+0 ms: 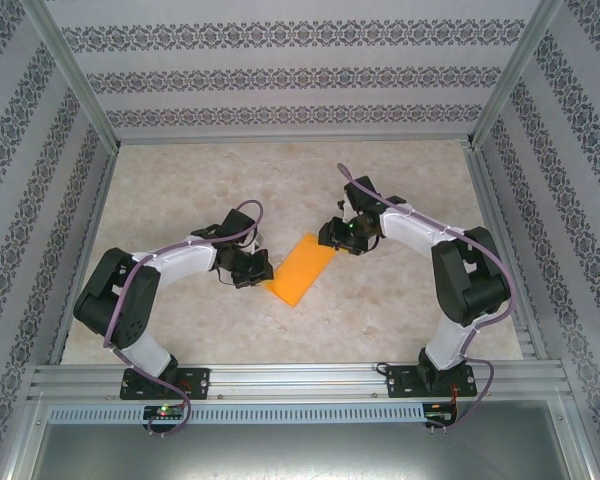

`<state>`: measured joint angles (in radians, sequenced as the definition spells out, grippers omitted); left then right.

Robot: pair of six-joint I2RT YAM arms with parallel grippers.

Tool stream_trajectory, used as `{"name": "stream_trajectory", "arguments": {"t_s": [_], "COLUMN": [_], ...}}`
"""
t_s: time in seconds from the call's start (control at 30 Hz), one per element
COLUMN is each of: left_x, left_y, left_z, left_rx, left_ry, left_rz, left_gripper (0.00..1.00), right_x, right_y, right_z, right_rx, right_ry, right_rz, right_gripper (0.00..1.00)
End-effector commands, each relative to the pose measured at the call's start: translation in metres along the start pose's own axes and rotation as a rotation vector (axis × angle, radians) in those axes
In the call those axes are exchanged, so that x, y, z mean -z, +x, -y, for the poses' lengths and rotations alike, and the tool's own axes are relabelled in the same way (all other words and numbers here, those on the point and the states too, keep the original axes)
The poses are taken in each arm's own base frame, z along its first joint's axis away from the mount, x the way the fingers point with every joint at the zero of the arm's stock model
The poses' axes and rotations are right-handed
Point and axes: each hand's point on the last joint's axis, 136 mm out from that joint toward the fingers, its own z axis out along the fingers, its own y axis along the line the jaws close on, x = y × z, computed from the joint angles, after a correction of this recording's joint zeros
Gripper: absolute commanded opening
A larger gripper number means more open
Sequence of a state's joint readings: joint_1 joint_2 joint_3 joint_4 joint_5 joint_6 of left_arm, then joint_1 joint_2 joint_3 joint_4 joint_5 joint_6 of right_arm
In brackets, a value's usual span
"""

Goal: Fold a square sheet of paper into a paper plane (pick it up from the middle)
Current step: Place the paper at the center of the table, then fold the triangle a second time at the center of the table.

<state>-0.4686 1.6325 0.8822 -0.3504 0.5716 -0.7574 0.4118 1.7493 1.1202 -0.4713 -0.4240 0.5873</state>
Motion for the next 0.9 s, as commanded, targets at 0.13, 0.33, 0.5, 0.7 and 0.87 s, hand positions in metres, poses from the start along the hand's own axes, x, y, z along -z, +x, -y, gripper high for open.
{"name": "stream_trajectory", "arguments": {"t_s": [0.13, 0.33, 0.5, 0.7, 0.87], "left_x": [-0.007, -0.013, -0.016, -0.021, -0.026], "left_y": [-0.004, 0.0, 0.0, 0.0, -0.004], "left_z": [0.016, 0.023, 0.029, 0.038, 0.045], "left_rx": [-0.027, -0.05, -0.067, -0.089, -0.104], "left_ry": [0.005, 0.006, 0.008, 0.008, 0.009], "left_rz": [0.001, -0.021, -0.031, -0.046, -0.056], "left_gripper": [0.0, 0.0, 0.0, 0.0, 0.0], "right_x": [-0.026, -0.045, -0.054, -0.058, -0.056], "right_y": [0.035, 0.033, 0.034, 0.038, 0.036], "right_z": [-0.02, -0.013, -0.004, 0.005, 0.003], "right_rx": [-0.058, -0.052, -0.048, -0.047, -0.037], "right_ry": [-0.057, -0.042, -0.015, 0.006, -0.008], "right_rz": [-0.024, -0.035, -0.06, -0.078, -0.075], "right_gripper": [0.38, 0.27, 0.22, 0.19, 0.18]}}
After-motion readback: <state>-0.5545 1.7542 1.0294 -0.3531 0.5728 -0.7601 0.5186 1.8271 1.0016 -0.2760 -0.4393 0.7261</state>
